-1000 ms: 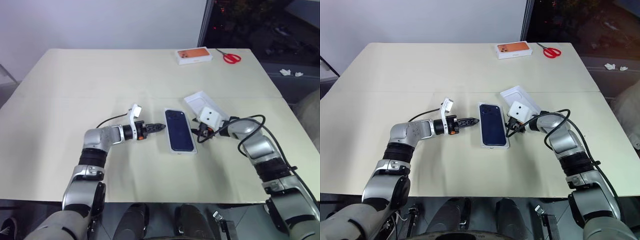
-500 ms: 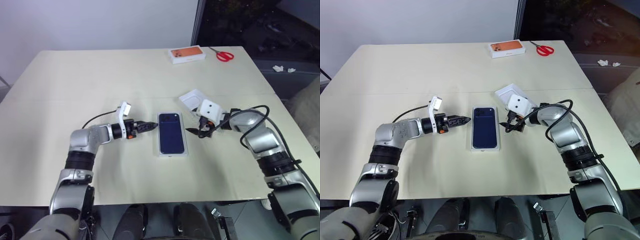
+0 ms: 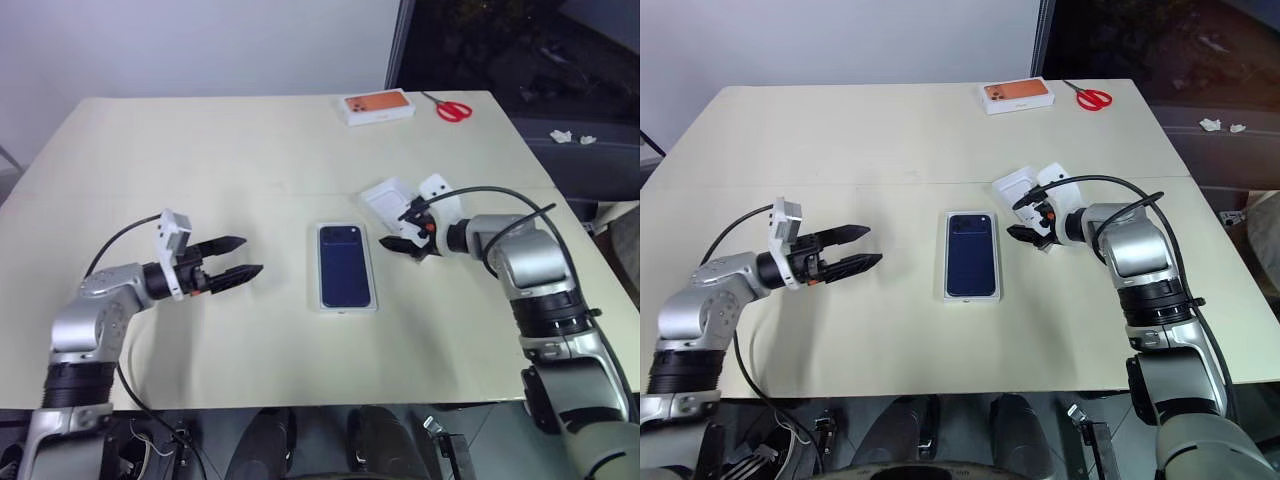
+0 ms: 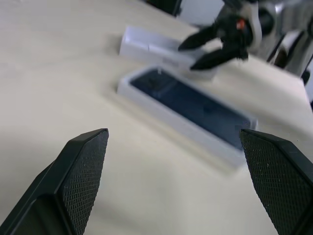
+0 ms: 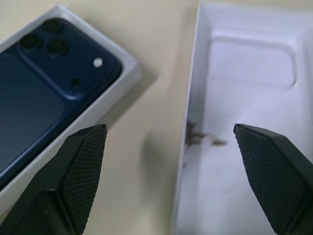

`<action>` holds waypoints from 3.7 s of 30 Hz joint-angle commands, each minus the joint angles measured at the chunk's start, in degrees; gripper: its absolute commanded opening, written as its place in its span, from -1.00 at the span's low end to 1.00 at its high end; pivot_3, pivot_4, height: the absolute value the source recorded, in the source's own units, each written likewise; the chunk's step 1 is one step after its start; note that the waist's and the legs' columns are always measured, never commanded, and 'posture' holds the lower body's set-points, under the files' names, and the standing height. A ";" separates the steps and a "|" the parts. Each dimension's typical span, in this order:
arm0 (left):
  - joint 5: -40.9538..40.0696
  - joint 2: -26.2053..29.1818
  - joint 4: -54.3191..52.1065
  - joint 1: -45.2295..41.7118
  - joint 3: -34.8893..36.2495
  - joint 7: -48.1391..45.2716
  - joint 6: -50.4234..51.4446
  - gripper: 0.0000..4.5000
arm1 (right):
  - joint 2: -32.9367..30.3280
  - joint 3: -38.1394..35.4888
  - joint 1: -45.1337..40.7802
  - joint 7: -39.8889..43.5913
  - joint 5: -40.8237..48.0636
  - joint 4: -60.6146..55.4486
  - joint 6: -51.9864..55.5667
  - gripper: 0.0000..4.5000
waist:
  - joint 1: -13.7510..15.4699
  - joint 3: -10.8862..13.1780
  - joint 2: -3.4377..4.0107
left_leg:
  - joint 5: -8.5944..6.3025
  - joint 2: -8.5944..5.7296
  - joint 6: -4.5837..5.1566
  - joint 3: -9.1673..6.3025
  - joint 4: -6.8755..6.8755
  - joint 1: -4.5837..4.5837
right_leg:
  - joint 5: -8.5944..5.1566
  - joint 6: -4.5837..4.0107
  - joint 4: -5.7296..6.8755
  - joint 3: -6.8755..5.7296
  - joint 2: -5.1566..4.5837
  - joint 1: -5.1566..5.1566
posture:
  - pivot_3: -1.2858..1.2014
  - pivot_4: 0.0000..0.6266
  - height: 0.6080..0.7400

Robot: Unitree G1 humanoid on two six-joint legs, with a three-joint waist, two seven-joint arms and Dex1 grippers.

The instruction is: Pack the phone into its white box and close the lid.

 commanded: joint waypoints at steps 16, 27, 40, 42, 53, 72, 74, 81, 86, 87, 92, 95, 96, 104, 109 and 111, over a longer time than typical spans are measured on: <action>-3.77 0.72 -5.01 1.01 4.33 2.76 -4.03 1.00 | -2.15 3.92 1.98 0.20 -0.40 2.77 -6.30 -0.99 | -0.18 0.01 0.01 | -0.01 0.01 0.02 0.00 0.02 0.04 | 0.01 0.01 0.00 -0.03 0.03 0.07 | 0.03 -0.52 1.00; -6.45 1.29 -0.71 -4.28 6.80 5.96 -0.63 1.00 | 12.16 -21.45 -13.17 -3.84 25.88 -2.18 18.99 -0.99 | -0.25 0.17 0.18 | 0.00 0.08 0.01 0.00 -0.02 0.00 | 0.01 0.02 0.07 -0.04 0.12 -0.06 | 0.03 -0.52 1.00; -6.50 0.93 0.19 -3.59 8.78 8.50 -1.57 1.00 | 40.02 -32.56 -3.08 -26.51 54.13 -6.44 38.02 -0.99 | -0.29 0.16 0.18 | 0.00 0.07 0.01 0.02 -0.04 -0.03 | 0.02 0.00 0.09 0.00 0.09 -0.11 | 0.03 -0.52 1.00; -6.48 0.35 -0.42 -2.88 8.60 8.93 -1.71 1.00 | 42.56 -33.97 -1.40 -30.82 54.09 -5.48 38.02 -0.99 | -0.31 0.16 0.19 | 0.00 0.07 0.01 0.03 -0.04 -0.03 | 0.02 0.00 0.10 0.01 0.09 -0.12 | 0.03 -0.52 1.00; -7.29 -4.36 -5.00 0.73 4.93 10.53 0.09 0.21 | 48.06 -38.19 3.93 -44.21 60.90 -1.69 37.44 -1.00 | -0.29 0.11 0.21 | 0.00 0.07 0.02 0.05 -0.05 0.00 | 0.02 0.00 0.09 0.01 0.09 -0.08 | 0.03 -0.52 1.00; -7.27 -5.50 -2.04 -2.54 5.17 11.68 -1.29 -0.98 | 46.35 -25.13 4.44 -73.77 93.93 1.19 16.96 -1.00 | -0.81 0.12 0.21 | 0.00 0.09 0.04 0.06 -0.03 -0.01 | 0.01 0.00 0.10 -0.01 0.15 -0.07 | 0.03 -0.52 1.00; -7.46 -5.79 -2.34 -2.13 4.97 11.87 -1.04 -0.98 | 45.32 -22.14 4.98 -76.50 98.23 0.05 13.61 -1.00 | -1.07 0.13 0.20 | 0.00 0.09 0.04 0.06 -0.03 -0.01 | 0.01 0.01 0.10 0.00 0.15 -0.06 | 0.03 -0.52 1.00; -6.86 -6.23 -2.50 -1.71 4.15 12.02 -1.33 -0.98 | 40.42 -13.60 10.63 -80.26 106.55 -3.37 6.25 -1.00 | -1.87 0.13 0.20 | 0.00 0.16 0.06 0.05 -0.06 -0.01 | 0.01 0.02 0.08 -0.01 0.21 -0.06 | 0.03 -0.52 1.00; -5.47 -7.07 -2.10 -1.25 2.75 11.97 -2.33 -0.98 | 36.95 -10.57 12.87 -77.90 106.68 -4.90 5.45 -1.00 | -1.82 0.15 0.21 | 0.00 0.16 0.07 0.08 -0.01 -0.01 | 0.01 0.02 0.09 0.00 0.21 -0.05 | 0.03 -0.52 1.00; -5.04 -7.40 -1.81 -1.07 2.21 11.87 -2.68 -0.98 | 35.93 -10.16 12.97 -76.62 106.02 -5.01 5.55 -1.00 | -1.77 0.15 0.21 | 0.00 0.16 0.07 0.08 -0.01 0.00 | 0.01 0.02 0.08 -0.01 0.21 -0.04 | 0.03 -0.52 1.00; -3.91 -8.30 -1.00 0.56 -0.03 10.50 -3.70 -0.98 | 33.13 -9.50 13.26 -71.48 101.20 -4.59 3.54 -1.00 | -1.77 0.15 0.20 | -0.02 0.17 0.09 0.08 -0.01 -0.01 | 0.01 0.02 0.06 -0.01 0.21 -0.03 | 0.03 -0.52 1.00; -2.84 -8.86 0.15 1.16 -1.35 9.74 -4.94 -0.98 | 32.35 -9.23 13.39 -69.71 99.99 -4.85 2.67 -1.00 | -1.76 0.15 0.20 | -0.02 0.17 0.09 0.08 -0.02 -0.01 | 0.01 0.02 0.06 -0.01 0.21 -0.03 | 0.03 -0.52 1.00; -2.23 -9.46 0.93 1.08 -1.89 9.71 -5.71 -0.98 | 32.01 -9.03 13.56 -68.93 99.45 -5.11 2.81 -1.00 | -1.75 0.15 0.20 | -0.02 0.17 0.09 0.08 -0.02 -0.01 | 0.01 0.02 0.06 -0.01 0.21 -0.03 | 0.03 -0.52 1.00; 0.32 -14.45 6.77 -3.00 -4.37 10.47 -9.45 -1.00 | 29.37 -8.29 14.27 -66.60 98.05 -6.97 2.41 -0.14 | -1.46 0.15 0.18 | -0.03 0.18 0.10 0.09 0.01 -0.01 | 0.01 0.02 0.04 -0.02 0.19 0.01 | 0.03 -0.52 1.00; 0.42 -15.46 7.22 -3.90 -4.86 10.41 -9.95 -1.00 | 26.56 -7.89 14.17 -65.47 97.55 -8.47 3.19 0.97 | -1.68 0.15 0.17 | -0.03 0.19 0.11 0.09 0.00 -0.01 | 0.01 0.02 0.05 -0.02 0.20 -0.01 | 0.03 -0.52 1.00; 0.46 -15.72 6.87 -4.03 -5.08 10.49 -9.79 -1.00 | 23.22 -7.40 12.99 -61.27 93.81 -9.95 4.88 0.97 | -1.65 0.16 0.18 | -0.03 0.19 0.11 0.09 0.00 -0.01 | 0.01 0.02 0.05 -0.02 0.21 -0.01 | 0.03 -0.52 1.00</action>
